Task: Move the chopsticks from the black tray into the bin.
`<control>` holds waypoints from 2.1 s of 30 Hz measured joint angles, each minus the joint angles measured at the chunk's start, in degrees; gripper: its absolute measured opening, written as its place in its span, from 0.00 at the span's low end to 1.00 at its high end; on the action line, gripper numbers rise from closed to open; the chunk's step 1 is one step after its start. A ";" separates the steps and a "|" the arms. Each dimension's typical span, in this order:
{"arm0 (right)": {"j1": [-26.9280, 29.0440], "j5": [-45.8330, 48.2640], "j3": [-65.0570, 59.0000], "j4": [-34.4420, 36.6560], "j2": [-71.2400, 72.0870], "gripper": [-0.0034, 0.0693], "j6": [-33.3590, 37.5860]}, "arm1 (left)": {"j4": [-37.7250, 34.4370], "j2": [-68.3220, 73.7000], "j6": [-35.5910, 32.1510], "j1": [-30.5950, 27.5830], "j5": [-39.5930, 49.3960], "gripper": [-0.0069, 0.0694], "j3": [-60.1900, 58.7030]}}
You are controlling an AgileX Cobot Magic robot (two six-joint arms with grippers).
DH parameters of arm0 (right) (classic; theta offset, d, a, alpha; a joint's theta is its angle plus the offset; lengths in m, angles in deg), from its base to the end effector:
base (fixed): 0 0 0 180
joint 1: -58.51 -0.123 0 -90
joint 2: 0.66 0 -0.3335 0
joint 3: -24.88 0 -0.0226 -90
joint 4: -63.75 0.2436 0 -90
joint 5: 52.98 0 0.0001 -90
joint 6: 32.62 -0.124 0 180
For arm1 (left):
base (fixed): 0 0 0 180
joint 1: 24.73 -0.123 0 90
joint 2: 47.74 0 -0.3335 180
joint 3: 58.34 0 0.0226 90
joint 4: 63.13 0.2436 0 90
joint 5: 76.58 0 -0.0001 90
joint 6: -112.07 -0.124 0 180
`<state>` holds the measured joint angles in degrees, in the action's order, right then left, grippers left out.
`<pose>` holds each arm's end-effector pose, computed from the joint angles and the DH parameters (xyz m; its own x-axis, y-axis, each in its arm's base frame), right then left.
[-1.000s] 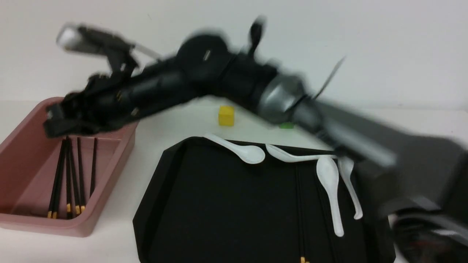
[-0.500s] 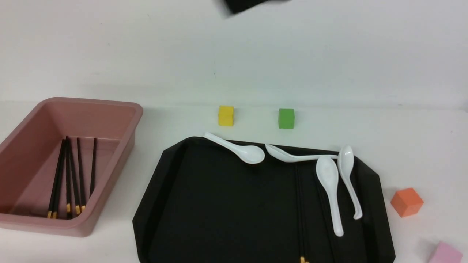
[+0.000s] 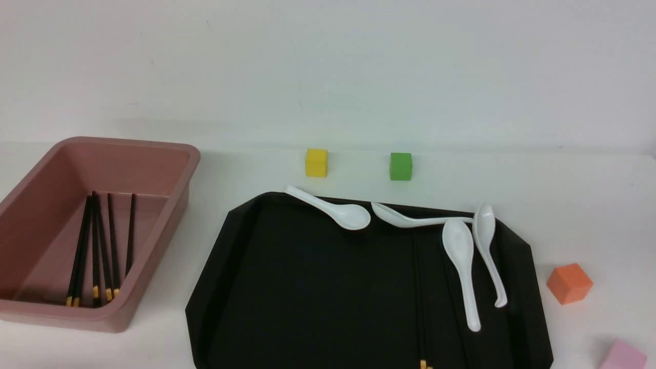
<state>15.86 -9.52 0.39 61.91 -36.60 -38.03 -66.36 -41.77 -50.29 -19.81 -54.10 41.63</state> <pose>0.0394 0.0326 0.4288 -0.2229 -0.1088 -0.9687 -0.6474 0.7595 0.0637 0.0270 -0.0050 0.1579 -0.3324 -0.3249 -0.8854 -0.0118 0.9402 -0.3405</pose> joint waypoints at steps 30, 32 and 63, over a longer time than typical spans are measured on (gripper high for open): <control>0.00 -25.57 -26.33 -2.09 12.57 0.19 -8.18 | 0.00 0.00 0.00 0.00 0.00 0.40 0.00; 0.00 -25.57 -26.33 -2.09 12.57 0.19 -8.26 | 0.00 0.00 0.00 0.00 0.00 0.40 0.00; 37.38 -27.04 -52.45 -0.14 28.77 0.23 -5.73 | 0.00 0.00 0.00 0.00 0.00 0.40 0.00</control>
<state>53.24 -36.56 -52.06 61.77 -7.82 -43.77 -66.36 -41.77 -50.29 -19.81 -54.10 41.63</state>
